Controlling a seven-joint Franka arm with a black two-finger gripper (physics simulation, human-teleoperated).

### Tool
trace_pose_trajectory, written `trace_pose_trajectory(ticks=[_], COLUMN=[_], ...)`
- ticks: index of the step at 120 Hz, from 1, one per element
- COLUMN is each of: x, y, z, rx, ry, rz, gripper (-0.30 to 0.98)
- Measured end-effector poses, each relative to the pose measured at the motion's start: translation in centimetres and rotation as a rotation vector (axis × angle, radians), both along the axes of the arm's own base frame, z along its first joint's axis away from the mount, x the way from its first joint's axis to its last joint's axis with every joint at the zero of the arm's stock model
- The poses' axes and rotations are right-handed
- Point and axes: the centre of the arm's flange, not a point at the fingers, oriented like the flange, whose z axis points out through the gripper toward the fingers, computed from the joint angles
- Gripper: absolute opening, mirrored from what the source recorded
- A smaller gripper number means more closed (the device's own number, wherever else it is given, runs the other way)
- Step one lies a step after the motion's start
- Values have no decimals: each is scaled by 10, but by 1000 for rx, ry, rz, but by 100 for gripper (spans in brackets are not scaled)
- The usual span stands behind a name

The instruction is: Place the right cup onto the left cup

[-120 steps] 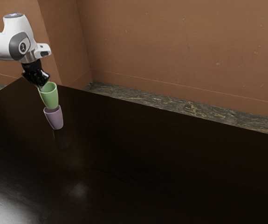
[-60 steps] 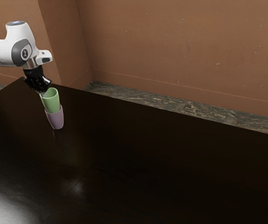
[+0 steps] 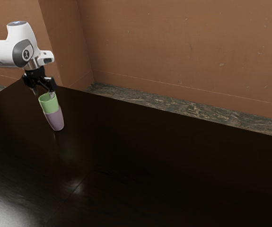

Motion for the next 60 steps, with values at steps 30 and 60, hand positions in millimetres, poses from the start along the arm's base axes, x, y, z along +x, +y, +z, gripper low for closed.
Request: trace_pose_trajectory(ticks=[30,60], x=[3,-44], y=[-67,-175], z=[70,121], rx=[44,-1], ry=[-39,75], rz=[-81,-167], gripper=[66,68])
